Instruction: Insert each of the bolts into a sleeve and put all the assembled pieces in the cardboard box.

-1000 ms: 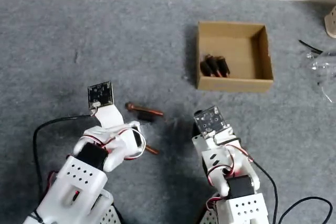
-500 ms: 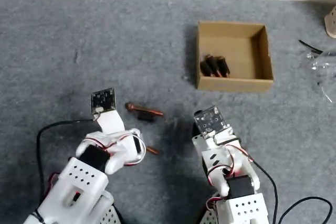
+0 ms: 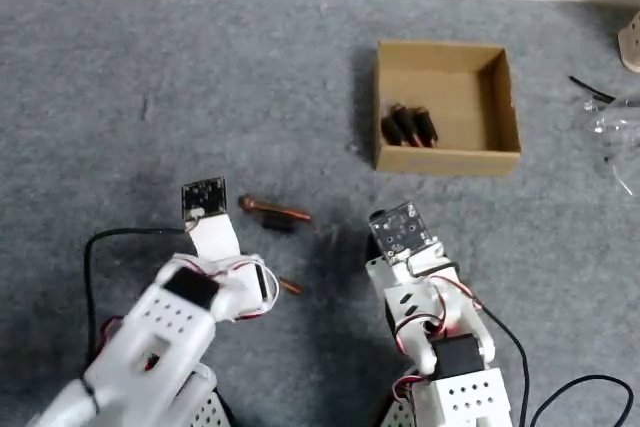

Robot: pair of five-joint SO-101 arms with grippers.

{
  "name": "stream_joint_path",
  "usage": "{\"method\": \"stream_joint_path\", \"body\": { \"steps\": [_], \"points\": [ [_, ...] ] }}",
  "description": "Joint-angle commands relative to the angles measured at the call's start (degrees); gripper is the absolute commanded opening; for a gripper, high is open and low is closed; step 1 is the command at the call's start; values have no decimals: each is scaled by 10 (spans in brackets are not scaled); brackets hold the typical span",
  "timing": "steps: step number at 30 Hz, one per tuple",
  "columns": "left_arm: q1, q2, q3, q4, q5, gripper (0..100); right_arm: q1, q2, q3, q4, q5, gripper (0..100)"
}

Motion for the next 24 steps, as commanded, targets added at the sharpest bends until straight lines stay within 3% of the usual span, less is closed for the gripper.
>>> {"method": "stream_joint_path", "body": {
  "steps": [1,10,15,24],
  "points": [
    [-11,118,-68,-15,21,163,8,-10,34,-18,-5,5],
    [14,220,-94,-69,48,164,8,-10,34,-18,-4,5],
    [52,175,-96,-69,48,164,8,-10,34,-18,-4,5],
    [51,58,-84,-76,77,165,8,-10,34,-18,-4,5]
  ]
}}
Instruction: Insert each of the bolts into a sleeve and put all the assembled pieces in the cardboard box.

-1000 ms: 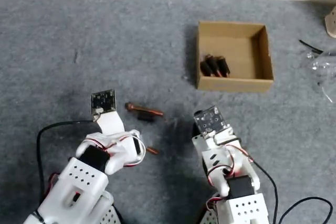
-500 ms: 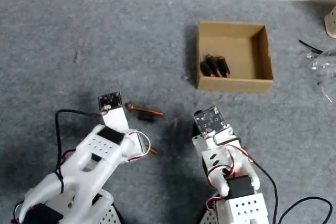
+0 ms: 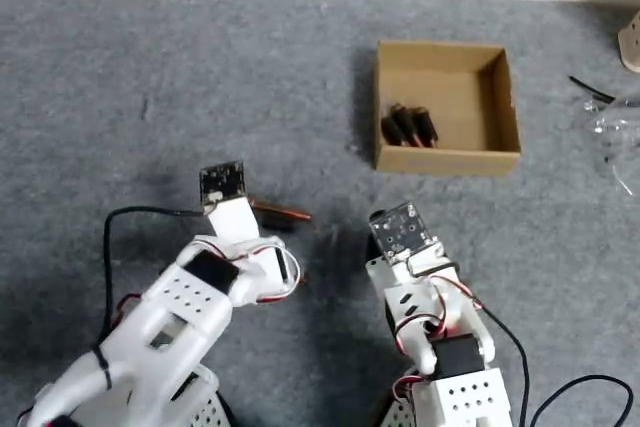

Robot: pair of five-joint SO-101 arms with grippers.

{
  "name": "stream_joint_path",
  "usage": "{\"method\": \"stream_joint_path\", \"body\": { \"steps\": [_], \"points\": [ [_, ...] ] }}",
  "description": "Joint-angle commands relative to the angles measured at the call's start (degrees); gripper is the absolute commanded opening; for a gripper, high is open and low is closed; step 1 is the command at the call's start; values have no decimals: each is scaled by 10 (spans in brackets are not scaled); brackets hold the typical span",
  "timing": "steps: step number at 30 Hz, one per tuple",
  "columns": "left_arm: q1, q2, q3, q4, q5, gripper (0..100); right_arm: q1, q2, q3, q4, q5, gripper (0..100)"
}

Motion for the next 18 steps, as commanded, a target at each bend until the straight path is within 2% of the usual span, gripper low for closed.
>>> {"method": "stream_joint_path", "body": {
  "steps": [1,4,11,18],
  "points": [
    [1,-26,-8,-20,32,165,8,-10,34,-18,-4,5],
    [-22,-8,-7,-34,33,165,8,-10,34,-18,-4,5],
    [-26,74,-9,-36,37,165,8,-10,34,-18,-4,5],
    [-47,136,-7,-103,37,164,8,-10,34,-18,-4,5]
  ]
}}
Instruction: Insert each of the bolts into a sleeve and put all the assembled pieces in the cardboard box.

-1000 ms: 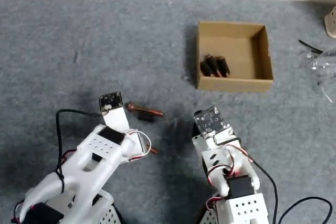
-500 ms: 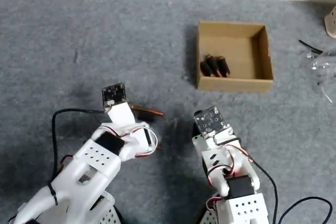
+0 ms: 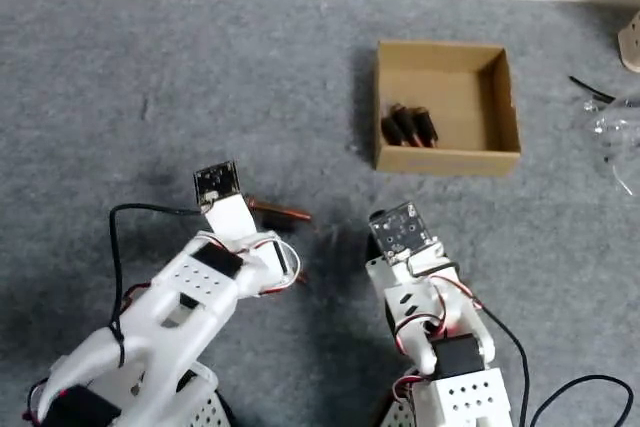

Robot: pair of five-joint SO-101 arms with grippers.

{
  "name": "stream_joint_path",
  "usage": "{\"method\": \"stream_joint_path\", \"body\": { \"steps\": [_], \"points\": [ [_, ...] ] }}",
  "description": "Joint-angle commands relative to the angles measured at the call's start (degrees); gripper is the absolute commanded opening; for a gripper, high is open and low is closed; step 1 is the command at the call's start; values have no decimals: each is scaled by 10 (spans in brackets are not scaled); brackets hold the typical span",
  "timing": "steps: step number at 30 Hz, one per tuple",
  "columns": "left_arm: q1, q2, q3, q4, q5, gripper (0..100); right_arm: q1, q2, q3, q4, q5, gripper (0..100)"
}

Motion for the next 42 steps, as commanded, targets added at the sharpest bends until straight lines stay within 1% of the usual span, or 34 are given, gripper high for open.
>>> {"method": "stream_joint_path", "body": {
  "steps": [1,5,13,18,21,23,26,28,30,31,34,39,42],
  "points": [
    [-32,36,-7,-35,2,163,8,-10,34,-18,-4,5],
    [-52,73,-9,-47,2,164,8,-10,34,-18,-4,5],
    [-58,90,-10,-45,2,163,8,-10,34,-18,-4,5],
    [-112,95,-25,-44,11,161,8,-10,34,-18,-4,5],
    [-128,95,-26,-44,24,159,8,-10,34,-18,-4,5],
    [-128,95,-26,-44,24,123,8,-10,34,-18,-4,5],
    [-128,95,-27,-43,22,5,8,-10,34,-18,-4,5],
    [-128,95,-28,-42,21,22,8,-10,34,-18,-4,5],
    [-128,95,-28,-42,21,8,8,-10,34,-18,-4,5],
    [-128,95,-28,-42,19,4,8,-10,34,-18,-4,5],
    [-127,92,-28,-42,-18,7,8,-10,34,-18,-4,5],
    [-127,89,-45,-42,-25,7,8,-10,34,-18,-4,5],
    [-128,89,-85,-5,-65,7,8,-10,34,-18,-4,5]
  ]
}}
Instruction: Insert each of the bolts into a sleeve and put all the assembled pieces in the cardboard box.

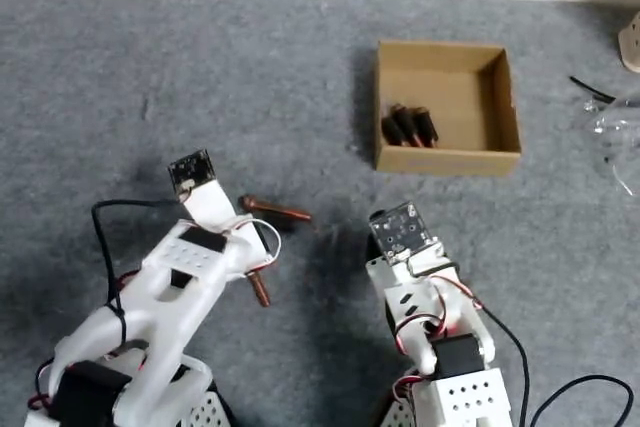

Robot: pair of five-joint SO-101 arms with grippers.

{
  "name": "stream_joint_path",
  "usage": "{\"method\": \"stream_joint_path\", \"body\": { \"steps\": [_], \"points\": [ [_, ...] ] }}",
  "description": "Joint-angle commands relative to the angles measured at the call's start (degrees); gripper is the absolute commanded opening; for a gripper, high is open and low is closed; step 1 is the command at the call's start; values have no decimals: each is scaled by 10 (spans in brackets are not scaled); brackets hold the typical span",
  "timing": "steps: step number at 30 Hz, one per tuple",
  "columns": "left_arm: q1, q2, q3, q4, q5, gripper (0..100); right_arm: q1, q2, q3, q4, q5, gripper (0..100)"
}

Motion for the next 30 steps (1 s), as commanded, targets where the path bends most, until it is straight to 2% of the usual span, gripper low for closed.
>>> {"method": "stream_joint_path", "body": {
  "steps": [1,8,12,23,30],
  "points": [
    [-15,-4,-66,53,-52,7,8,-10,34,-18,-4,5],
    [-20,-4,-223,203,-168,7,8,-10,34,-18,-4,5],
    [-26,-4,-326,292,-192,7,8,-10,34,-18,-4,5],
    [-100,-4,-572,452,-265,7,8,-10,34,-18,-4,5],
    [-146,-4,-787,573,-310,7,8,-10,34,-18,-4,5]
  ]
}}
